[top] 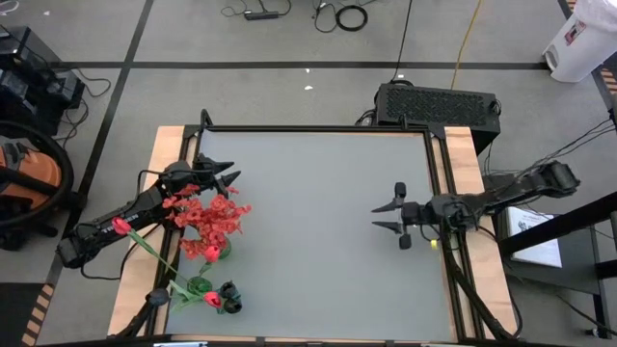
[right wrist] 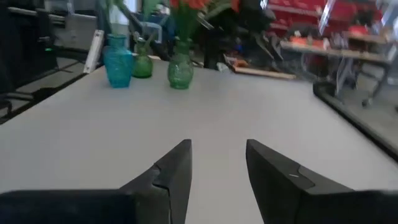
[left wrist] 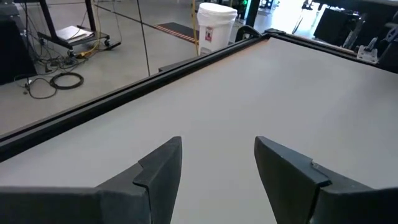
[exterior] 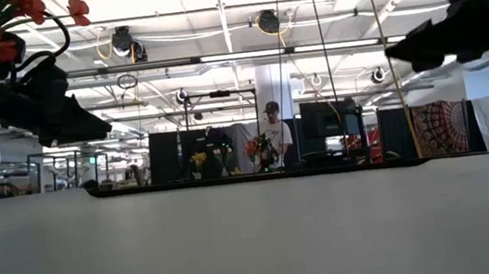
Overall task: Sort flowers into vase by color
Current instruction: Return to Home Position
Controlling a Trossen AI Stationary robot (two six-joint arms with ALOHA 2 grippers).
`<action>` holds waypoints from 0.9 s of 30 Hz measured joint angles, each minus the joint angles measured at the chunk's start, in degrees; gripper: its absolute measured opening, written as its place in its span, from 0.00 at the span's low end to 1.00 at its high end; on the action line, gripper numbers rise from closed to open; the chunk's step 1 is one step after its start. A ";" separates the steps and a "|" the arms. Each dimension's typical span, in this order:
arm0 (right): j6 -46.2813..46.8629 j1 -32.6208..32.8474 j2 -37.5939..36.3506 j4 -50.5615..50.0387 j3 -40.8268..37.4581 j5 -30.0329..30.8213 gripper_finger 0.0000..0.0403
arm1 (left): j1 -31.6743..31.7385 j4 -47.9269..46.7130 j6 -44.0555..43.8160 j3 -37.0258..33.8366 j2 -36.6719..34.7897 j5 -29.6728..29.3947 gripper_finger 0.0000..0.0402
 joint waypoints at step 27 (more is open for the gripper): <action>-4.50 0.00 -20.81 -8.78 0.00 -9.92 0.36 | 0.00 0.02 0.00 -0.02 0.01 0.01 0.52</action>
